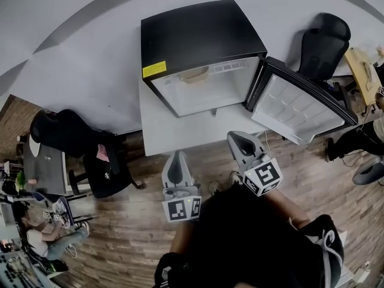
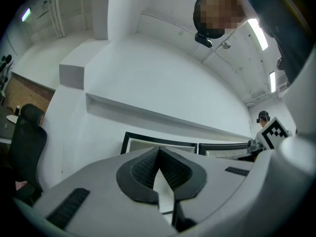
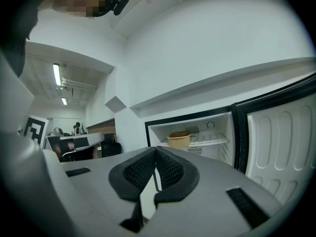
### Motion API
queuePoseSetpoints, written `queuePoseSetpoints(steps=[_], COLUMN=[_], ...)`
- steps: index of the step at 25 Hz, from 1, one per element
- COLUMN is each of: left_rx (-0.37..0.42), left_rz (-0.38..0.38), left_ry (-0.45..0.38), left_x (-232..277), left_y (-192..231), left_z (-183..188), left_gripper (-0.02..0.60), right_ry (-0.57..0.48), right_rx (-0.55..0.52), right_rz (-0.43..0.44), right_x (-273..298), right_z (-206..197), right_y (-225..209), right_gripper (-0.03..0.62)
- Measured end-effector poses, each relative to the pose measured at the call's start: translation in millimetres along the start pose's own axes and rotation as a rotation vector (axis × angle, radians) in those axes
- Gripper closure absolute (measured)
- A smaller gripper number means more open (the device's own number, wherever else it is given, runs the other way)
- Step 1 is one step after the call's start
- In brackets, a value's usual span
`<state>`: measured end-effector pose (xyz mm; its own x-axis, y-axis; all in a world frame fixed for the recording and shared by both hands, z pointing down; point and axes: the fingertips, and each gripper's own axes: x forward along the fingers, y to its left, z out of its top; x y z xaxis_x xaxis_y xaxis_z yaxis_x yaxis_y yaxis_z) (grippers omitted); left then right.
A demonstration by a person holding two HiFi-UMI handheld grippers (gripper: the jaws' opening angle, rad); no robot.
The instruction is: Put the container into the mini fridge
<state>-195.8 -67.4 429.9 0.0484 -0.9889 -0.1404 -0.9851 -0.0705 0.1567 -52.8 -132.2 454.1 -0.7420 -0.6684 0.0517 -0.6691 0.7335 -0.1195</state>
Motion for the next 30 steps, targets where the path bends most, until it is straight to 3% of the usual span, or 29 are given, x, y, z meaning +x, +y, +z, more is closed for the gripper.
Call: queuePoseSetpoints(steps=[30], left_rx=[-0.014], left_rz=[-0.005], left_ry=[0.012], left_x=[2.0], left_y=[-2.7], left_z=[-5.4], left_gripper=[0.558], right_ry=[0.02], right_rx=[-0.012], right_rz=[-0.009], right_x=[0.8], right_z=[-6.5], right_y=[3.3], right_gripper=[0.581])
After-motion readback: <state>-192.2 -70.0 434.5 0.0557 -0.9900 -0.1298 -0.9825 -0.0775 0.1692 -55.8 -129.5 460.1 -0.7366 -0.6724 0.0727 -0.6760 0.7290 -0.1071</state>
